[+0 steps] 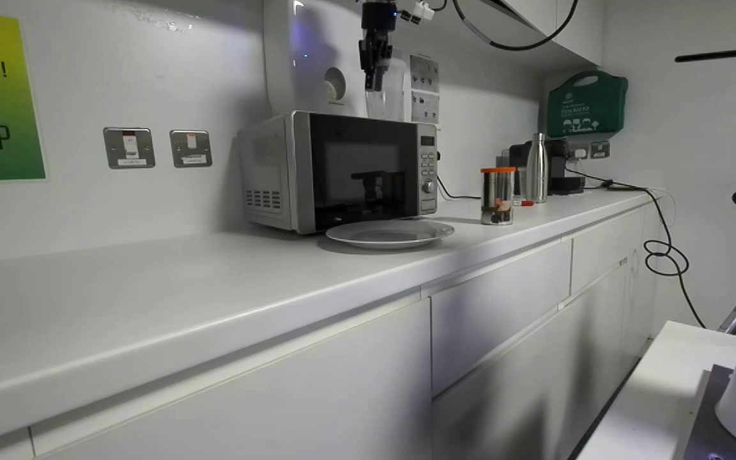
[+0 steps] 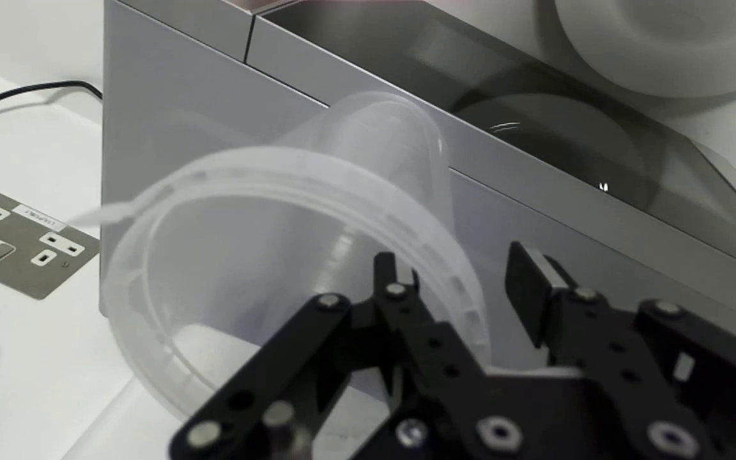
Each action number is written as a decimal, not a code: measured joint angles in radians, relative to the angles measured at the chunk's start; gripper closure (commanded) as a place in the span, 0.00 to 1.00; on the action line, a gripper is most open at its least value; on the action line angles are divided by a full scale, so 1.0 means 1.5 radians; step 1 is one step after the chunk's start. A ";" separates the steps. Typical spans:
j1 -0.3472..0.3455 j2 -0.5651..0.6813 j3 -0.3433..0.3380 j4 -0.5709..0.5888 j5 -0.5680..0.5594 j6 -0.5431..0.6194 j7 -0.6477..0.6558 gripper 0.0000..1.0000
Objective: Remove the clear container from the microwave and place it on the countertop
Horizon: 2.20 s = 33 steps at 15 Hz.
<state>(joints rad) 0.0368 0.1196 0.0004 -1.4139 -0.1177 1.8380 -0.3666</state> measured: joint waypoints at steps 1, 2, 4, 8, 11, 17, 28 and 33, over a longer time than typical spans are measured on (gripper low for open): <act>0.000 0.000 0.000 0.000 0.000 0.000 0.000 0.94; 0.000 0.000 0.000 0.000 0.000 0.000 0.000 0.99; 0.000 0.000 0.000 0.001 -0.002 0.000 0.000 1.00; 0.000 0.000 0.000 0.003 -0.010 0.000 0.000 0.99; 0.000 -0.001 0.000 0.017 -0.011 -0.037 0.000 0.99; 0.000 -0.039 -0.002 0.056 -0.009 -0.222 0.047 0.99; -0.016 -0.138 -0.033 -0.146 0.047 -0.204 0.209 0.99; -0.029 -0.175 -0.034 -0.323 0.052 -0.107 0.263 0.99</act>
<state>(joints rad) -0.0067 -0.1425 -0.0510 -1.8977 -0.0404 1.6773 0.0285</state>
